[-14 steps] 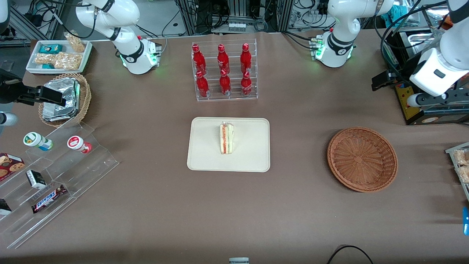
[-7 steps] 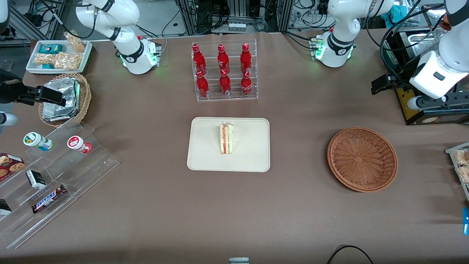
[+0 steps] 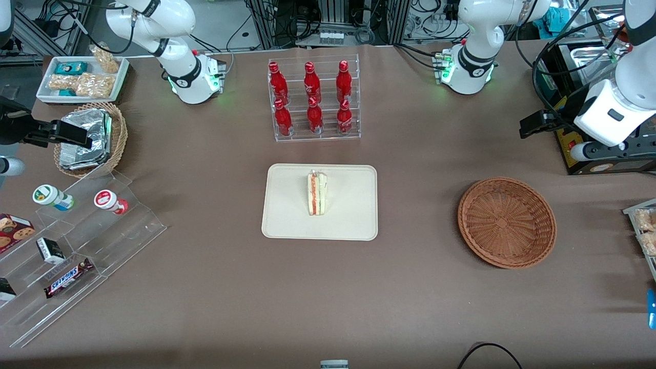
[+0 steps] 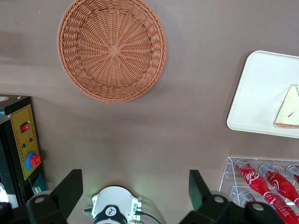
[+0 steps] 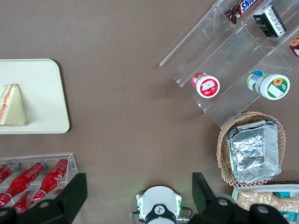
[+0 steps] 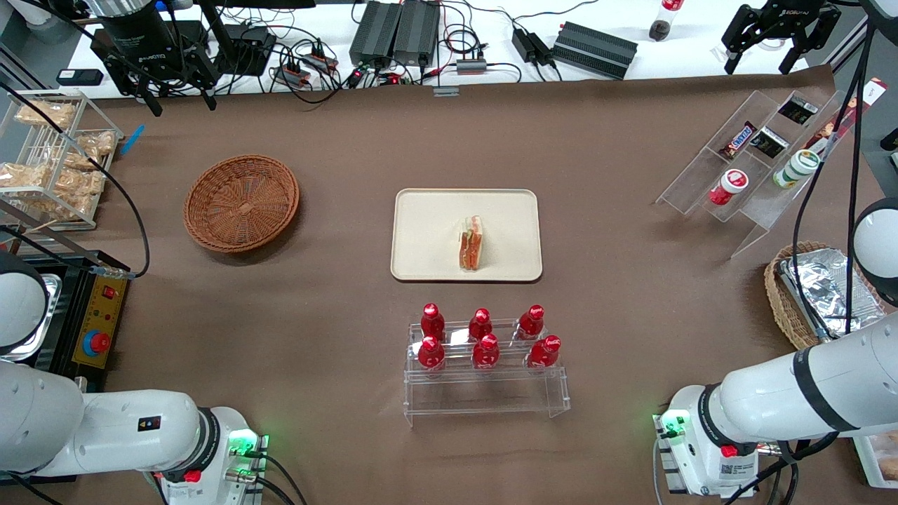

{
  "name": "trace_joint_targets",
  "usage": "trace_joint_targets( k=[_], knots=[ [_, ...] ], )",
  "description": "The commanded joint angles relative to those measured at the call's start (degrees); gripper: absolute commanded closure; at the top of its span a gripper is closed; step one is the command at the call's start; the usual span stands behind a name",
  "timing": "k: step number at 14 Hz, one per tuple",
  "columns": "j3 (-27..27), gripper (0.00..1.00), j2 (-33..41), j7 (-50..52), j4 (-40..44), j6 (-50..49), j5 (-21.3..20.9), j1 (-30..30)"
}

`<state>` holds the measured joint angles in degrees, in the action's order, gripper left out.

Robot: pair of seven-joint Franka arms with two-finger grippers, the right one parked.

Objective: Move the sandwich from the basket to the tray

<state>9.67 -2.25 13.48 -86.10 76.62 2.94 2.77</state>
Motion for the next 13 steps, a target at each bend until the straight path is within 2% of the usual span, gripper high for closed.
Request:
trace_joint_targets(
  k=[1, 7, 9, 13],
  knots=[
    [0.96, 0.00, -0.48, 0.50, 1.38, -0.86, -0.48, 1.27],
    [0.96, 0.00, -0.47, 0.41, 1.38, -0.68, -1.27, 1.10],
    [1.23, 0.00, -0.56, 0.50, 1.29, -0.42, -4.86, 0.66],
    [1.31, 0.00, -0.56, 0.67, 1.20, -0.42, -4.70, 0.57]
  ],
)
